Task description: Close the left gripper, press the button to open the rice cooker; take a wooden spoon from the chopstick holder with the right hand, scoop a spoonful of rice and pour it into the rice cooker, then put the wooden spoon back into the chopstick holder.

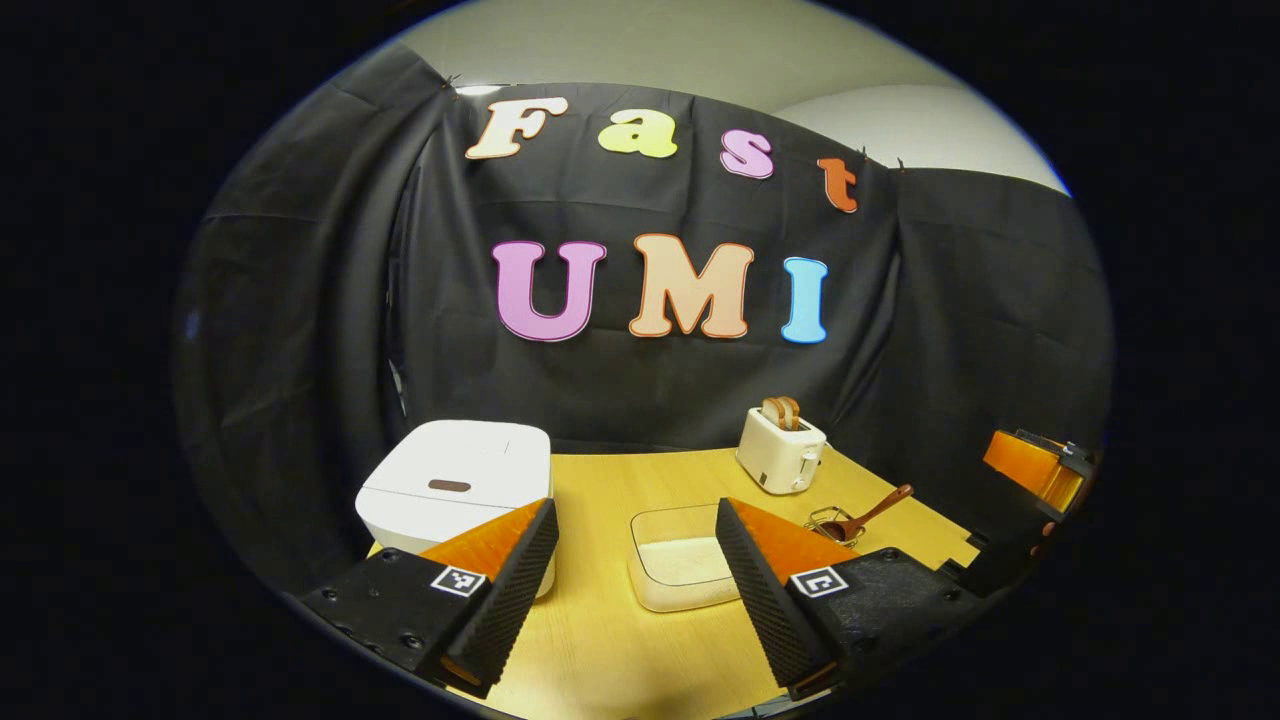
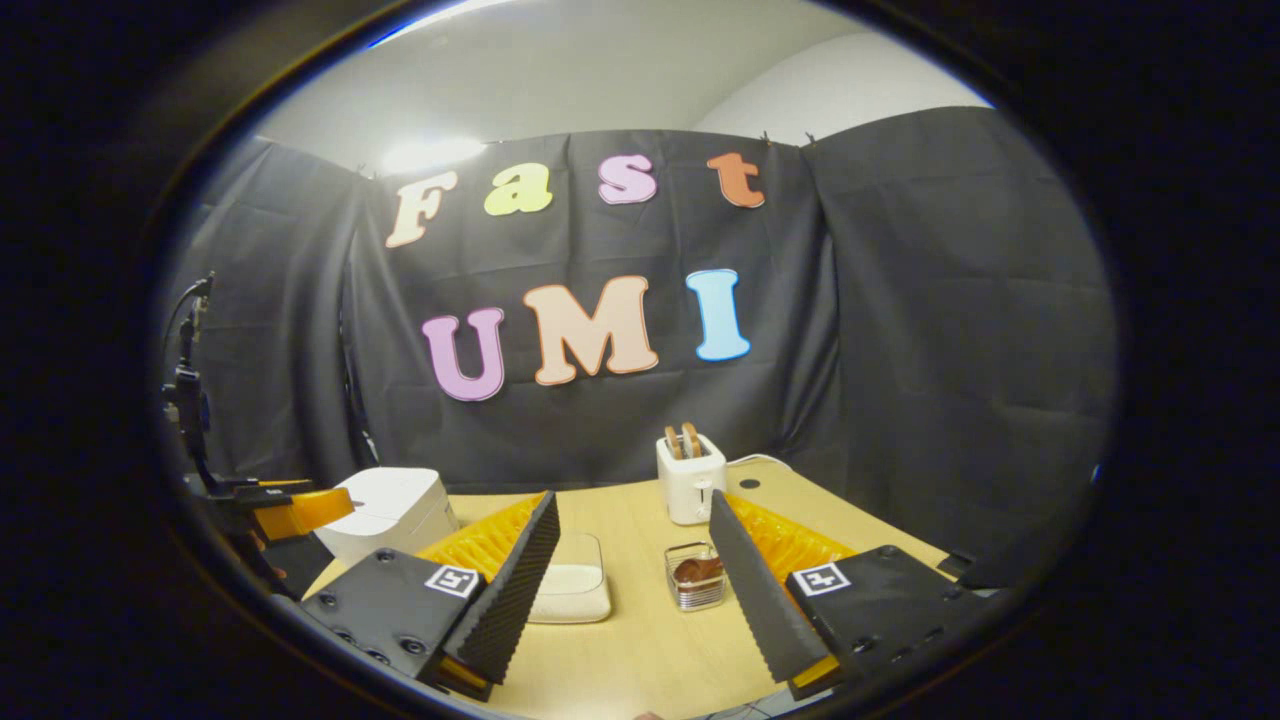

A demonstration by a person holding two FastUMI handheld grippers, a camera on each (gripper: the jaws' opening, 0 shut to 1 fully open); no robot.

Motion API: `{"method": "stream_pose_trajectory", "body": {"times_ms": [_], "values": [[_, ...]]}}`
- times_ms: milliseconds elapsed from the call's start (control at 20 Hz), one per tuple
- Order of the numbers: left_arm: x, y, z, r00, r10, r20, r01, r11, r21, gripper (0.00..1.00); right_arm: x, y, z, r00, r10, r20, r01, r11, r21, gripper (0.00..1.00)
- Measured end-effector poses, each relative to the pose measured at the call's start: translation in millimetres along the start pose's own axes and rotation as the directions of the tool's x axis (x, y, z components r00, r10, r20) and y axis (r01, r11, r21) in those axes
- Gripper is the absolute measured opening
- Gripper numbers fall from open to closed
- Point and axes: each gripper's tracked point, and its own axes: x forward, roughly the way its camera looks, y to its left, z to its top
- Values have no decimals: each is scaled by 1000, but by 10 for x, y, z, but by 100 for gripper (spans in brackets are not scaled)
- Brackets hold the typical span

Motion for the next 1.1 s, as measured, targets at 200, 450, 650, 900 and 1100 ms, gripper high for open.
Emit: {"method": "stream_pose_trajectory", "body": {"times_ms": [200,450,650,900,1100], "values": [[27,54,39,1000,20,6,-20,1000,12,94,53,-77,-109,1000,-10,-18,11,1000,24,99],[31,110,20,998,59,1,-59,998,16,94,151,-261,-175,999,-28,-36,29,999,34,99],[29,139,3,996,93,2,-93,996,13,94,235,-358,-202,999,-25,-44,26,999,41,98],[81,257,24,992,130,2,-130,991,-16,92,295,-422,-217,999,-4,-48,5,1000,26,96],[133,347,29,989,151,0,-151,988,-36,69,393,-442,-224,998,21,-54,-20,1000,9,94]]}}
